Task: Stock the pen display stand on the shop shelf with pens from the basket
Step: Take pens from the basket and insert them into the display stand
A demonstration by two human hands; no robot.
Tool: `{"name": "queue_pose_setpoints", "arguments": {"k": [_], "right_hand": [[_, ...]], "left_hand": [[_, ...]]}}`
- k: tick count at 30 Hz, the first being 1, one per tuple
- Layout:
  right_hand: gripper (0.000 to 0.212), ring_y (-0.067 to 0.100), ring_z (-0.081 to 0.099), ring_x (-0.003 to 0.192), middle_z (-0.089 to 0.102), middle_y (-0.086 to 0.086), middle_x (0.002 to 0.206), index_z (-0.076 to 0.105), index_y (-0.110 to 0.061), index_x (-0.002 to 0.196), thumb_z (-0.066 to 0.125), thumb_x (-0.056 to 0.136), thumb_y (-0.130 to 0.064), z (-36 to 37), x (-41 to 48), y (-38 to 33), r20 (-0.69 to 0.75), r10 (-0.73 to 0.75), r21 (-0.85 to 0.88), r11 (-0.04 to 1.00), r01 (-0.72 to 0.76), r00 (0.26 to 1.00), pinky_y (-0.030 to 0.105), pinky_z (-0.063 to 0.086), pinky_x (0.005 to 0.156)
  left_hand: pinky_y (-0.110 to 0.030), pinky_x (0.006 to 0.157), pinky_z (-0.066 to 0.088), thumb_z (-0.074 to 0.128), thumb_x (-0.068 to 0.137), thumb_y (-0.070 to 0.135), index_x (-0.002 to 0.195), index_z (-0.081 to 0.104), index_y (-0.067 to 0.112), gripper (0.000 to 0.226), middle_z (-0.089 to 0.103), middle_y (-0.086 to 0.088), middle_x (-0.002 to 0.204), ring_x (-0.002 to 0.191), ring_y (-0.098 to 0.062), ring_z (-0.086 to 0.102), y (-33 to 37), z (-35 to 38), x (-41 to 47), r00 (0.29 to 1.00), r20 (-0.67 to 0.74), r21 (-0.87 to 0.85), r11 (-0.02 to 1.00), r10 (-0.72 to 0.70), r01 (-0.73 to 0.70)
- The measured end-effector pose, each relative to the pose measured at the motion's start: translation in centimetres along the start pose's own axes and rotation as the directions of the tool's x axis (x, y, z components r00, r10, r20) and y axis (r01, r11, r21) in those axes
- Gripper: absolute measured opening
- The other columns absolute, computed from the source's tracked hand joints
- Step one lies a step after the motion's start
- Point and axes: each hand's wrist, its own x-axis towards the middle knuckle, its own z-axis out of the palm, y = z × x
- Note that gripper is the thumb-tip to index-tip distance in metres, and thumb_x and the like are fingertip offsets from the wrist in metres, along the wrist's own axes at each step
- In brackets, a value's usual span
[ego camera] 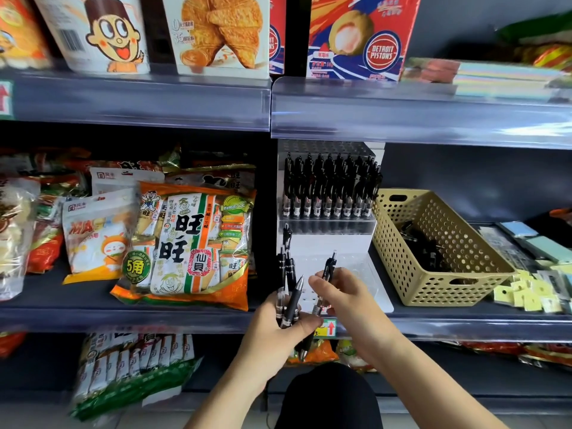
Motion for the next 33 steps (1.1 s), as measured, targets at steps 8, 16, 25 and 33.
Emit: {"name": "queue_pose_setpoints", "arguments": {"k": [8,16,25,33], "right_hand": [[0.002,0.013,0.061,0.072,0.066,0.006,0.081,0.062,-0.008,0.088,0.061,0.088,-0.010,0.5,0.3,-0.5,-0.119,-0.115,0.022,0.993,0.118,0.986,0.024,0.049,0.067],[0.018,0.017,0.066,0.088,0.071,0.002,0.091,0.068,-0.009,0.103,0.064,0.085,-0.010,-0.9,3.6,-5.6,-0.269,-0.321,-0.074,0.947,0.312,0.908,0.028,0.053,0.085],[0.026,0.014,0.029,0.048,0.043,0.005,0.054,0.059,0.002,0.069,0.062,0.088,-0.015,1.1,7.6,-4.9,-0.198,-0.453,-0.430,0.837,0.338,0.870,0.022,0.025,0.047],[0.023,0.018,0.036,0.054,0.048,0.007,0.056,0.057,0.004,0.068,0.065,0.085,-0.010,1.9,8.8,-4.0,-0.144,-0.474,-0.532,0.777,0.336,0.869,0.026,0.029,0.052]], "left_hand": [[-0.009,0.066,0.036,0.069,0.081,0.038,0.098,0.047,0.027,0.029,0.052,0.021,0.099,0.084,0.005,0.049,-0.5,-0.5,0.5,0.974,-0.164,0.232,0.966,0.156,-0.116],[-0.019,0.067,0.041,0.061,0.085,0.040,0.098,0.060,0.019,0.025,0.070,0.009,0.089,0.087,-0.004,0.060,-2.1,-3.5,1.5,0.946,-0.310,0.025,0.995,0.096,-0.092],[-0.028,0.061,0.039,0.056,0.088,0.040,0.091,0.062,0.025,0.017,0.056,0.012,0.061,0.065,-0.012,0.052,-2.6,-5.0,1.1,0.949,-0.299,0.026,0.995,0.096,-0.093],[-0.030,0.062,0.039,0.057,0.089,0.038,0.079,0.057,0.029,0.013,0.051,-0.004,0.067,0.063,-0.019,0.050,-2.4,-5.3,0.8,0.961,-0.267,0.043,0.997,0.074,-0.065]]}}
